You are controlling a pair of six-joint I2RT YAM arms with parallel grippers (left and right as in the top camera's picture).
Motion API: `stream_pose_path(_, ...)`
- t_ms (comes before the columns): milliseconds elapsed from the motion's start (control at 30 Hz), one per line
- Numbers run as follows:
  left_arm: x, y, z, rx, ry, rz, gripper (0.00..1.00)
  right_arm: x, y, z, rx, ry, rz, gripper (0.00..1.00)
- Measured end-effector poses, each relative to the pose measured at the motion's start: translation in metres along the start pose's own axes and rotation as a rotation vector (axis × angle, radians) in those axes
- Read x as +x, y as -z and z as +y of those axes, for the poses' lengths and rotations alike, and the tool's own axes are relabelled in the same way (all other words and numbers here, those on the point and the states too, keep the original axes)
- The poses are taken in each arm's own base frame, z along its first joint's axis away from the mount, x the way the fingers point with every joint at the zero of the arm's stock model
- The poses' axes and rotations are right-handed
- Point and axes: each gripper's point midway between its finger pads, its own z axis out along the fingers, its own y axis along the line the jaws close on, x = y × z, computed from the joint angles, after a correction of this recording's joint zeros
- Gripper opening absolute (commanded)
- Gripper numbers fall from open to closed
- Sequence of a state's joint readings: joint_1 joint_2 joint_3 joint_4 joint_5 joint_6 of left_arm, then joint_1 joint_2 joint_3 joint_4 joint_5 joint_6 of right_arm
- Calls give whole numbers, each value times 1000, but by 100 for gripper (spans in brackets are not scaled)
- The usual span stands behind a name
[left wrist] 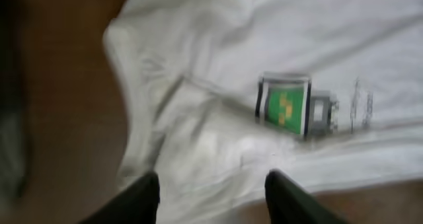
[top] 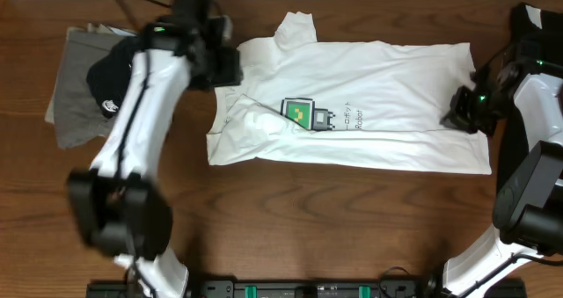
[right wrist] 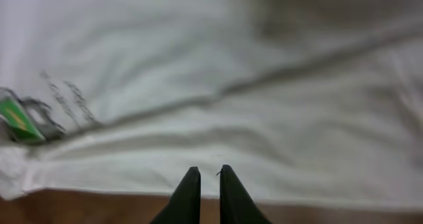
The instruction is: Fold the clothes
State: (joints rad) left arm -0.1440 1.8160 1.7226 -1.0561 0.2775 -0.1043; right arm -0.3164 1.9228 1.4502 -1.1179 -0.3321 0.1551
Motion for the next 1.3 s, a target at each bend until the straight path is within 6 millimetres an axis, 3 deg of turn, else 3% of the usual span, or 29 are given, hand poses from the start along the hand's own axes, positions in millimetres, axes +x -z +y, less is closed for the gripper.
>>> stream_pose_path(67,18,11,4,-28,12,51,54,5,0,-4,24,-5,19,13)
stream_pose_path(167,40,2,10,-53,32,137,54,8,2,-7,40,14,27,14)
stream_pose_path(300,79,-34,28,-94,75,273,54,7,13,-3,35,64,-11,16)
stream_pose_path(400,108,-61,40,-114,97,351,55,6,31,4,28,95,-66,22)
stream_pose_path(467,118,-76,45,-116,99,356,58,9,45,8,25,115,-102,39)
stream_pose_path(567,125,-92,53,-129,96,342,58,16,62,12,24,128,-134,53)
stream_pose_path(733,135,-108,71,-199,82,325,58,22,64,12,29,133,-122,54)
stream_pose_path(1000,137,-126,85,-250,80,308,10,20,53,2,60,94,-133,53)
stream_pose_path(1100,143,-128,87,-259,77,332,6,16,46,-5,86,67,-152,51)
stream_pose_path(1233,144,-127,88,-262,78,339,6,15,28,-18,117,23,-164,57)
stream_pose_path(1267,145,-127,88,-263,79,342,6,16,20,-23,129,12,-165,70)
stream_pose_path(1300,145,-126,88,-263,79,344,6,18,16,-27,139,-2,-162,74)
